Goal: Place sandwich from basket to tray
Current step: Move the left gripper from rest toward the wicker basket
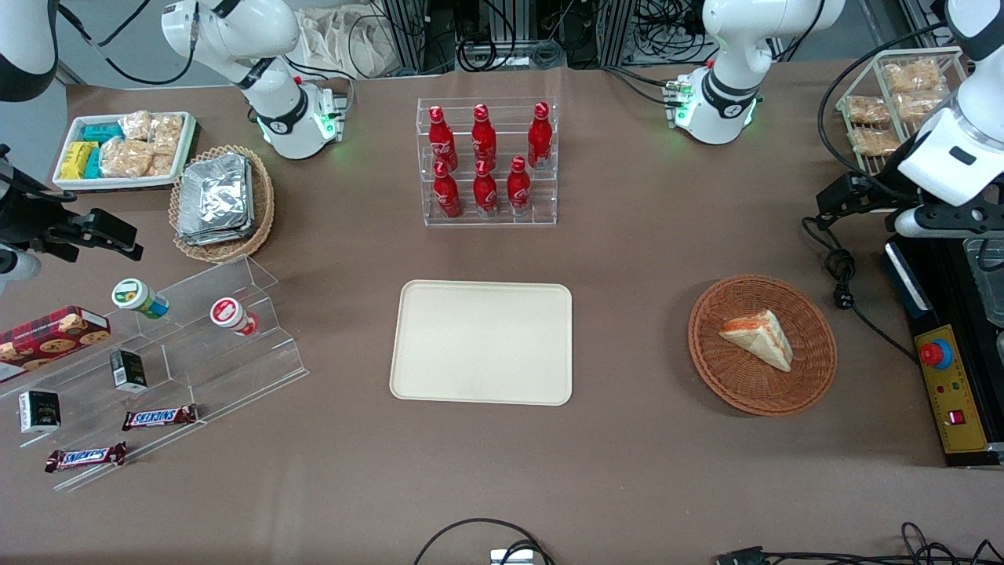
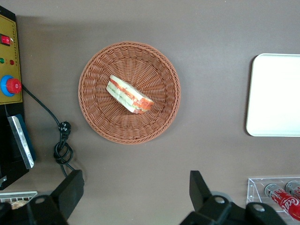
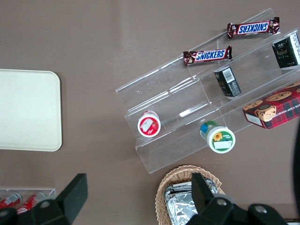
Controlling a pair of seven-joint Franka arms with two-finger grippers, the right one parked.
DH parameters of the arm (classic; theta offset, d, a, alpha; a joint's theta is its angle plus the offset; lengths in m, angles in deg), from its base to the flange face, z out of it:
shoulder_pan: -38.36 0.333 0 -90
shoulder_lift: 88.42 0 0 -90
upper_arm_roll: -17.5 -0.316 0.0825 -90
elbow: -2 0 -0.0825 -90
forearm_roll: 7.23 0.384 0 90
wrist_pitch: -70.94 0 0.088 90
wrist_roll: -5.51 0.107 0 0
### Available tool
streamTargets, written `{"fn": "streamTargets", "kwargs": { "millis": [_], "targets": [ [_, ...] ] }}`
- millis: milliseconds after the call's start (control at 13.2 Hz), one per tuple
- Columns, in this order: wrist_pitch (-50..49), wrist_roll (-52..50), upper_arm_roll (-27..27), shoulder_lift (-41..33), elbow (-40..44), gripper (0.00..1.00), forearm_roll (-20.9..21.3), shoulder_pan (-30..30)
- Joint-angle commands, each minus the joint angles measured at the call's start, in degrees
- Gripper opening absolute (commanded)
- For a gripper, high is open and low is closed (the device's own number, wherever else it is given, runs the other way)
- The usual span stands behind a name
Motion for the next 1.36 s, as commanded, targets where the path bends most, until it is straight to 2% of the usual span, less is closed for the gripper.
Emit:
{"fn": "streamTargets", "kwargs": {
  "millis": [0, 758, 833, 1136, 1288],
  "targets": [
    [-1.0, -0.5, -0.3, 0.7, 1.6, 1.00, 0.0, -0.4],
    [1.1, -1.4, -0.5, 3.9, 0.8, 1.00, 0.1, 0.0],
    [1.4, -4.0, -0.5, 4.6, 0.7, 1.00, -0.1, 0.0],
    [4.8, -26.4, -0.3, 8.3, 0.7, 1.00, 0.4, -0.1],
    [8.1, -33.5, -0.3, 10.4, -0.5, 1.00, 0.7, -0.2]
  ]
}}
